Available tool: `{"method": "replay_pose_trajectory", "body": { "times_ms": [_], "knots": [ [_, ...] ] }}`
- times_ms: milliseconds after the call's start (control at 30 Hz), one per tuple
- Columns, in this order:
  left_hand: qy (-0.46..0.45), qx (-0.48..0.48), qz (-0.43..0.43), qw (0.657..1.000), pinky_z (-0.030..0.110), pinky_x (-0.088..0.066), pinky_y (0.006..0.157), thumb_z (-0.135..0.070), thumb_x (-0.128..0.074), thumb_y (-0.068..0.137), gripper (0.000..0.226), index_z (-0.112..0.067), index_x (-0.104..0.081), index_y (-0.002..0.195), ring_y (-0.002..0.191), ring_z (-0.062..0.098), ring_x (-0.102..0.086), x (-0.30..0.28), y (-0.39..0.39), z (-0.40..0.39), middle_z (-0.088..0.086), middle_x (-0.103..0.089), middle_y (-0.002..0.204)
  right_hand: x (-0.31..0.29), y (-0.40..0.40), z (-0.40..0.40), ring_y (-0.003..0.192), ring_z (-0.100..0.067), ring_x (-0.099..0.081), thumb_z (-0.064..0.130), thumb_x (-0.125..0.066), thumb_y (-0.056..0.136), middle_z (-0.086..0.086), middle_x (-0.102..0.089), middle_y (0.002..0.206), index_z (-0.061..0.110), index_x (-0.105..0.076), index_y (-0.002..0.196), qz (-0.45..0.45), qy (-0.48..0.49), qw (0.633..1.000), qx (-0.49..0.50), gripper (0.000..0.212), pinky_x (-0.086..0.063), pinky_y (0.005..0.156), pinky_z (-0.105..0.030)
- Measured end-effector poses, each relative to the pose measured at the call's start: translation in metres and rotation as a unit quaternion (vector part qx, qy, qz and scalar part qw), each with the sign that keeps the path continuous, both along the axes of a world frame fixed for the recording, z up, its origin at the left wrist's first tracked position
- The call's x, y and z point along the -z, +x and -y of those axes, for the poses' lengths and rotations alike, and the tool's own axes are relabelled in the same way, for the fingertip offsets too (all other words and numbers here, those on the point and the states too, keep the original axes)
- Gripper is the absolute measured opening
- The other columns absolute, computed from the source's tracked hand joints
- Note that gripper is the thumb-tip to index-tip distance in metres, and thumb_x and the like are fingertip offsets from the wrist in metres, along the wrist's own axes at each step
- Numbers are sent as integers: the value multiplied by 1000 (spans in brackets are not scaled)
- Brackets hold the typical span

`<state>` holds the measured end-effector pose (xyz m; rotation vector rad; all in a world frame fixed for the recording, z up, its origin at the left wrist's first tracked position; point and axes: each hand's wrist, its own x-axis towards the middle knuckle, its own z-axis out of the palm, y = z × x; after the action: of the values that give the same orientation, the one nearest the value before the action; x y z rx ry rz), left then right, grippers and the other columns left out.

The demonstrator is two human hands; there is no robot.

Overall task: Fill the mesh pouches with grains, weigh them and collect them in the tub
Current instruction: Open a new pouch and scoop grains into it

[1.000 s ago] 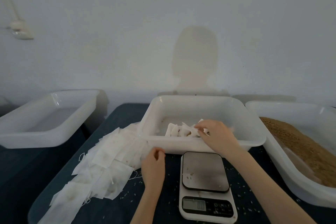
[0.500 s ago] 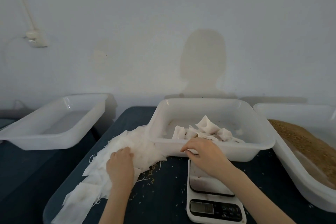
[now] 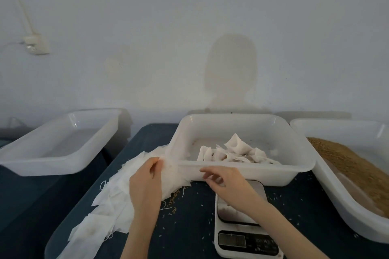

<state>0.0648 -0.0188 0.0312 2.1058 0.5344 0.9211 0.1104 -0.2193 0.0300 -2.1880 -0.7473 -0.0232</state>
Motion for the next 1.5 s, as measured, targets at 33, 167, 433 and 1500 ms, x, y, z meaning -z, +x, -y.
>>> {"method": "replay_pose_trajectory", "body": {
  "times_ms": [33, 167, 433, 1500],
  "knots": [
    [-48, 44, 6, 998, 18, -39, 72, -25, -55, 94, 16, -34, -65, 86, 79, 3, -57, -6, -2, 6, -19, -66, 84, -1, -1, -2, 86, 12, -55, 21, -54, 94, 24, -62, 100, 33, -60, 123, -18, 20, 1000, 0, 32, -45, 80, -8],
    [-163, 149, -26, 975, 14, -37, 62, -27, -56, 94, 21, -38, -59, 76, 75, -4, -57, -19, -3, 26, -22, -62, 78, -7, -6, -7, 91, 4, -61, 28, -49, 98, 17, -64, 108, 32, -53, 131, -79, 83, 993, 6, 34, -47, 78, -9],
    [-255, 138, -19, 957, 16, -38, 63, -29, -54, 95, 18, -35, -60, 78, 83, 3, -55, -3, 3, 48, -19, -62, 88, -13, -13, 2, 64, -12, -63, 32, -29, 104, -8, -67, 80, 0, -65, 106, -304, 249, 920, -4, 48, -51, 59, -24],
    [-58, 217, -12, 974, 11, -48, 62, -26, -68, 84, 14, -34, -58, 79, 72, -3, -59, 0, -23, 93, -16, -63, 69, -5, -29, 3, 63, -8, -59, 7, -48, 94, 3, -63, 66, 11, -62, 76, -227, 234, 945, -3, 23, -47, 55, -18]
  ]
}}
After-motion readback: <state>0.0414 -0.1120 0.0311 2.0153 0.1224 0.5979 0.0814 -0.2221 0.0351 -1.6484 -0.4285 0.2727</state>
